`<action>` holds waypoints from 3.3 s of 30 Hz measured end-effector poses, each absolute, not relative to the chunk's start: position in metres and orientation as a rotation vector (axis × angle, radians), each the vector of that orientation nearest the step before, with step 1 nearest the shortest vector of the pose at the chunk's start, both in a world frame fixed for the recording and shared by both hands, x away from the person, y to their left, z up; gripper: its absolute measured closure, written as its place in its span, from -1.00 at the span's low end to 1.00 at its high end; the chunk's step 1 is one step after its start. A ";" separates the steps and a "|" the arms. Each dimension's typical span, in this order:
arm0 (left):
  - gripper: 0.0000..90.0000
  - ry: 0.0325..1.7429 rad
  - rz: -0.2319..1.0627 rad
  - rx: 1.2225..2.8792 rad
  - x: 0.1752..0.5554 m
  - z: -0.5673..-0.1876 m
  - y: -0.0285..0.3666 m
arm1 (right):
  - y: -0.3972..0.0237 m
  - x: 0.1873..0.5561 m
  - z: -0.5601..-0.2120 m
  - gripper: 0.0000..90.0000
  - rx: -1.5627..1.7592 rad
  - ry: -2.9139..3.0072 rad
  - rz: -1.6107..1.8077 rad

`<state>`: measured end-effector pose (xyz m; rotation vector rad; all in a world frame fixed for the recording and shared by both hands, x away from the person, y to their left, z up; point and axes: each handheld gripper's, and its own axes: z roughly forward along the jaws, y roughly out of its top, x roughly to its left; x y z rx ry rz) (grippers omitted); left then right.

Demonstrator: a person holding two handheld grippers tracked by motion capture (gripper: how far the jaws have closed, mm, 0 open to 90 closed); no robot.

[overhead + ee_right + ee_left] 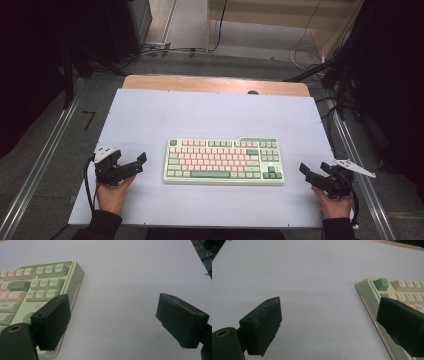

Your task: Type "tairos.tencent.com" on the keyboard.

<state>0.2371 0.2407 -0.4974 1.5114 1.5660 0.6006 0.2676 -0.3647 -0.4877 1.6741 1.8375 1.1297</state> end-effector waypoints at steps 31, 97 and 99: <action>-0.85 1.403 0.580 1.557 0.241 -0.479 0.197 | -0.295 0.263 -0.473 -0.73 1.452 1.994 1.188; 1.00 1.106 0.291 1.947 0.302 -0.490 0.074 | -0.261 0.270 -0.481 -0.72 1.365 2.108 1.172; 1.00 1.113 0.290 1.968 0.303 -0.491 0.074 | -0.261 0.270 -0.481 -0.72 1.366 2.106 1.174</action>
